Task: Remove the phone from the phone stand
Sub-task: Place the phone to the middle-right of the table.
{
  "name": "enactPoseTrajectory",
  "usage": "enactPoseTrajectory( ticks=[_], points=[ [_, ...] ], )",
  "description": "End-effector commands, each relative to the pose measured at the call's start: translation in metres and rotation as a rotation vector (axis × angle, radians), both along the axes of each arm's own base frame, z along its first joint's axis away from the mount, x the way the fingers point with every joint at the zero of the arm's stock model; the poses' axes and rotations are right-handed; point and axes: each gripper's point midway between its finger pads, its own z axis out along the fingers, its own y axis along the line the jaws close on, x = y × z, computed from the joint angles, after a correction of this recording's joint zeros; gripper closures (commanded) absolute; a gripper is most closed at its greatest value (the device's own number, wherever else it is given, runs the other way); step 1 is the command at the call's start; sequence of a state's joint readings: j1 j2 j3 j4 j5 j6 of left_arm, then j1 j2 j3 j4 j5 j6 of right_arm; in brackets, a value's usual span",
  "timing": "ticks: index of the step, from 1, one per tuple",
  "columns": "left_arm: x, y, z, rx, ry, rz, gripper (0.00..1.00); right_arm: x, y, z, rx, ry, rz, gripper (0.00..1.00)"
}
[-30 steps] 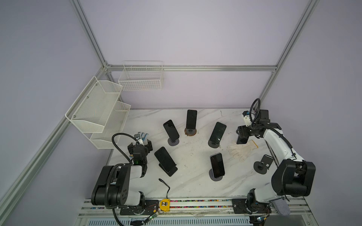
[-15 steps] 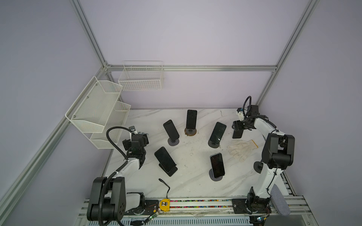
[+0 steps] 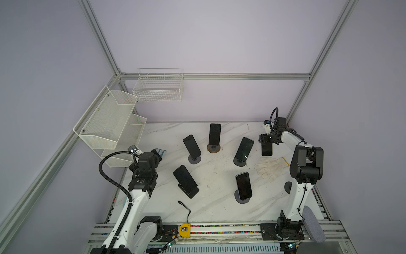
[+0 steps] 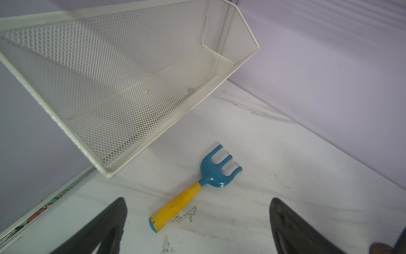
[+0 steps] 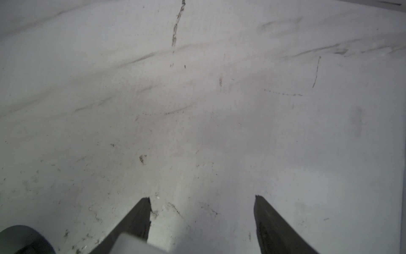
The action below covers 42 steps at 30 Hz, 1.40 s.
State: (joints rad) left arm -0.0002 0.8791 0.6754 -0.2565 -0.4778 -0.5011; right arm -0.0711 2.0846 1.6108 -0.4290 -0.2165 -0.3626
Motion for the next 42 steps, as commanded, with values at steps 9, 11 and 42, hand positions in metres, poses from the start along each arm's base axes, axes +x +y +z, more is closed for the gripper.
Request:
enactPoseTrajectory(
  ticks=[9, 11, 42],
  points=[
    [0.003, -0.037, 0.105, 0.096, -0.081, -0.278, 0.00, 0.005, 0.021, -0.044, -0.030, -0.006, -0.021, 0.32],
    [0.002, -0.036, 0.112, 0.123, -0.088, -0.278, 0.00, 0.004, 0.021, -0.048, -0.035, -0.012, -0.030, 0.32],
    [0.029, -0.079, 0.109, 0.084, -0.139, -0.456, 0.00, -0.015, 0.025, -0.044, -0.053, -0.136, -0.061, 0.25]
  ],
)
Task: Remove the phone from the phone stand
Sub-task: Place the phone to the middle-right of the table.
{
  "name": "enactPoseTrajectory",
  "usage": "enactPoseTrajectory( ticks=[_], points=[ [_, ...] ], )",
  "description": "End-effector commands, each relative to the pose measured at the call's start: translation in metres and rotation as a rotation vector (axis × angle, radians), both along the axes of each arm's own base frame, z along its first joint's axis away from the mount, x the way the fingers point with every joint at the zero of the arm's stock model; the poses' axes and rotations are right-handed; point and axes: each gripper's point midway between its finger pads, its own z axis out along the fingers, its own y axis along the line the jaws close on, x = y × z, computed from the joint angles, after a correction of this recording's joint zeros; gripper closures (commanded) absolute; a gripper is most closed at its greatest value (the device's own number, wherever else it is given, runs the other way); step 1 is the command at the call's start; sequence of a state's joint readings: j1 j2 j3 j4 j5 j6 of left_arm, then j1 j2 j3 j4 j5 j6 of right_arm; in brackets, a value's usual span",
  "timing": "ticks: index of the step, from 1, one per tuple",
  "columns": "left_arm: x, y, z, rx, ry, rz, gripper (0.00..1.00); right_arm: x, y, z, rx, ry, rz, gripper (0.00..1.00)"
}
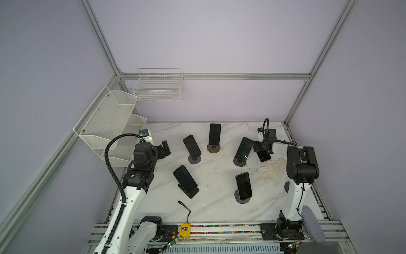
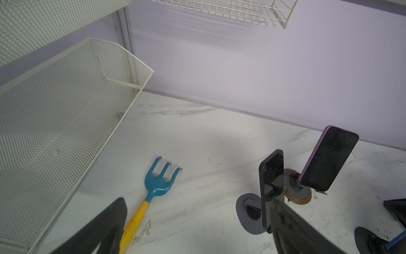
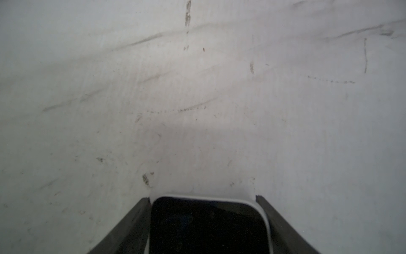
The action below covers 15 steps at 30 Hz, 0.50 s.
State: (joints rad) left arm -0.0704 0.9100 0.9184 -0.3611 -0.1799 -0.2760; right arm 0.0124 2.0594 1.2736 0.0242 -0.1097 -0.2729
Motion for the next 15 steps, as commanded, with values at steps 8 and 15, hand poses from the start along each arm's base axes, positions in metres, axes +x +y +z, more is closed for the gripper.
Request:
enactPoseTrajectory(
  ticks=[8, 15],
  points=[
    [0.0037, -0.0049, 0.0325, 0.014, -0.100, -0.029, 0.00, -0.0094, -0.0068, 0.0053, -0.047, 0.004, -0.026, 0.23],
    [0.0063, -0.0065, 0.0283, 0.009, -0.105, -0.036, 0.00, -0.0085, -0.0055, 0.0032, -0.046, 0.010, -0.026, 0.21]
  ],
)
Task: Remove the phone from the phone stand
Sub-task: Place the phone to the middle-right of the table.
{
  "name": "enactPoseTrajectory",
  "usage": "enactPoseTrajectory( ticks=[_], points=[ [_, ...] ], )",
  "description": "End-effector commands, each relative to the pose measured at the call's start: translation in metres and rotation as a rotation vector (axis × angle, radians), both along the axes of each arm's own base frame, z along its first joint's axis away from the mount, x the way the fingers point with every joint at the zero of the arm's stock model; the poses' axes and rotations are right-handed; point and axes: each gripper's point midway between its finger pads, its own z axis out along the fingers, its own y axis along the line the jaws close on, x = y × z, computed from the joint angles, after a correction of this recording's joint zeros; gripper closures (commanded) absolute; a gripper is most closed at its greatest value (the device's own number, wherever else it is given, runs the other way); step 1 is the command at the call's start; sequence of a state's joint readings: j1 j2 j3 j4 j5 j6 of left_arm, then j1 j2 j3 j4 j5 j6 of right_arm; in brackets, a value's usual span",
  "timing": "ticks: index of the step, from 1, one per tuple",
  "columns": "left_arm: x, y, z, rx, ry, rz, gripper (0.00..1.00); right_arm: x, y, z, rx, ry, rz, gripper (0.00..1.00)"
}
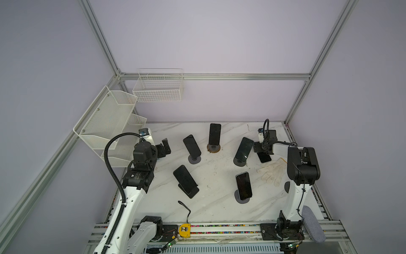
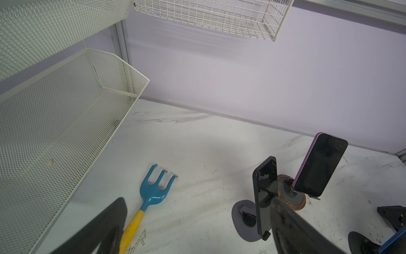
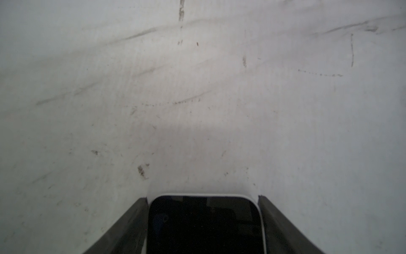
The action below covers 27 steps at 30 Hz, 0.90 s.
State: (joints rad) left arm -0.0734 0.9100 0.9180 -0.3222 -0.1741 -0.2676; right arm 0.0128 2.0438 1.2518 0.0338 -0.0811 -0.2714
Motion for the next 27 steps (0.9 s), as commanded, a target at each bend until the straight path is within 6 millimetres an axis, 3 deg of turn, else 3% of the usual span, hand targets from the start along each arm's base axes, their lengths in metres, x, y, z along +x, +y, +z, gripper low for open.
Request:
enactPoseTrajectory(
  ticks=[1, 6, 10, 13, 18, 23, 24, 27],
  points=[
    [0.003, -0.005, 0.020, 0.004, -0.067, -0.028, 0.00, -0.005, -0.001, 0.001, -0.028, 0.014, -0.008, 0.21],
    [0.007, -0.009, 0.016, -0.018, -0.072, -0.046, 0.00, -0.001, 0.000, 0.015, -0.006, -0.031, -0.021, 0.17],
    [0.009, -0.014, 0.015, -0.043, -0.064, -0.066, 0.00, 0.002, -0.002, 0.042, 0.004, -0.107, -0.041, 0.17],
    [0.010, -0.016, 0.017, -0.059, -0.068, -0.076, 0.00, 0.003, -0.003, 0.080, 0.031, -0.207, -0.071, 0.16],
    [0.017, -0.034, 0.023, -0.124, -0.066, -0.159, 0.00, -0.009, -0.012, 0.165, 0.053, -0.441, -0.136, 0.16],
    [0.028, -0.043, 0.038, -0.209, -0.093, -0.188, 0.01, -0.054, -0.019, 0.248, 0.102, -0.655, -0.195, 0.13],
    [0.030, -0.049, 0.041, -0.203, -0.104, -0.222, 0.00, -0.064, -0.020, 0.262, 0.126, -0.701, -0.208, 0.03],
    [0.033, -0.054, 0.045, -0.223, -0.133, -0.250, 0.00, -0.090, -0.026, 0.290, 0.198, -0.757, -0.273, 0.03]
  ],
)
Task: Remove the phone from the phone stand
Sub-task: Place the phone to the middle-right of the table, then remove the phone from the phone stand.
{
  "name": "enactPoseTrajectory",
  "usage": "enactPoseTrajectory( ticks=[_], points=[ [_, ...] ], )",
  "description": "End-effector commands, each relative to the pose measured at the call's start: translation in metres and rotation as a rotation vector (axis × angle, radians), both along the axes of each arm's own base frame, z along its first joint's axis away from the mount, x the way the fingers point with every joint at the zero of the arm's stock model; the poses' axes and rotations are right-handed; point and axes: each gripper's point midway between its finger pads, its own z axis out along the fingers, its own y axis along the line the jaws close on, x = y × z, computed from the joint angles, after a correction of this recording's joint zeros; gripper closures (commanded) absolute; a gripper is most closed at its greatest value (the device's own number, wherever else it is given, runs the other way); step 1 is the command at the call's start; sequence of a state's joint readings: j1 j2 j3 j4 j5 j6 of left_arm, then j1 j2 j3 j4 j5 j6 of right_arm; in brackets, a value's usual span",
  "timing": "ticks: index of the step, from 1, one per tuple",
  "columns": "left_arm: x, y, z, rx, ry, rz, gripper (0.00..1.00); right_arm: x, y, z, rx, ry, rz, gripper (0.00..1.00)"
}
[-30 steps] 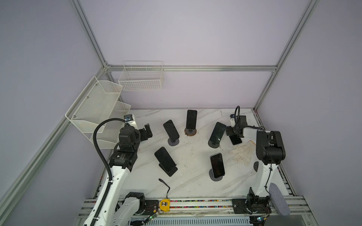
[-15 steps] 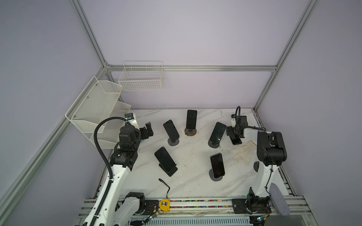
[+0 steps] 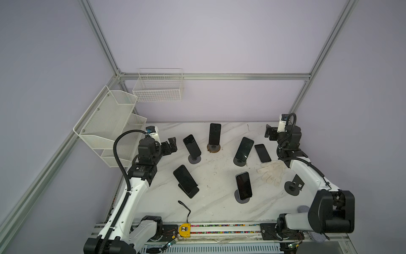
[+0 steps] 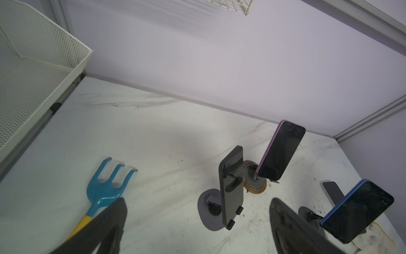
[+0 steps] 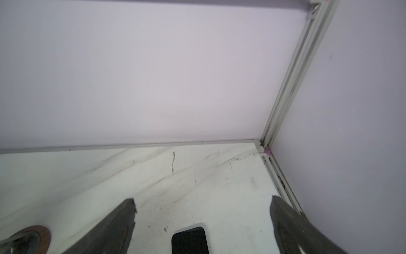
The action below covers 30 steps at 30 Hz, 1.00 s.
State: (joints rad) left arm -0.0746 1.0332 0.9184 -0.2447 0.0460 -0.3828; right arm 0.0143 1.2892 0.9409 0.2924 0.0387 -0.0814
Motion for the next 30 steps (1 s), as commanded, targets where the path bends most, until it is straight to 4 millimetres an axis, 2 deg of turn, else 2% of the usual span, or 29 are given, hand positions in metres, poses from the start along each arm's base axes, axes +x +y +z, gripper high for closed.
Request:
enactPoseTrajectory(
  ticks=[1, 5, 7, 11, 15, 19, 24, 30],
  points=[
    [0.007, -0.015, 0.068, -0.071, -0.189, -0.065, 0.00, -0.018, -0.008, 0.024, 0.113, -0.051, -0.065, 0.03],
    [0.013, -0.022, 0.064, -0.089, -0.173, -0.094, 0.00, -0.037, -0.016, 0.030, 0.279, -0.034, -0.135, 0.03],
    [0.015, -0.026, 0.060, -0.110, -0.163, -0.111, 0.00, -0.039, -0.001, 0.026, 0.331, -0.039, -0.050, 0.03],
    [0.017, -0.052, 0.060, -0.148, -0.180, -0.244, 0.00, -0.042, 0.021, 0.011, 0.423, 0.031, 0.057, 0.05],
    [0.018, -0.059, 0.054, -0.148, -0.164, -0.253, 0.00, -0.046, 0.042, 0.014, 0.430, 0.063, 0.131, 0.07],
    [0.025, -0.056, 0.049, -0.141, -0.137, -0.229, 0.00, -0.049, 0.072, 0.017, 0.418, 0.095, 0.188, 0.07],
    [0.028, -0.055, 0.048, -0.131, -0.128, -0.199, 0.00, -0.043, 0.115, 0.018, 0.367, 0.134, 0.248, 0.07],
    [0.022, -0.052, 0.040, -0.103, -0.096, -0.182, 0.00, -0.035, 0.191, 0.019, 0.264, 0.162, 0.392, 0.07]
  ],
)
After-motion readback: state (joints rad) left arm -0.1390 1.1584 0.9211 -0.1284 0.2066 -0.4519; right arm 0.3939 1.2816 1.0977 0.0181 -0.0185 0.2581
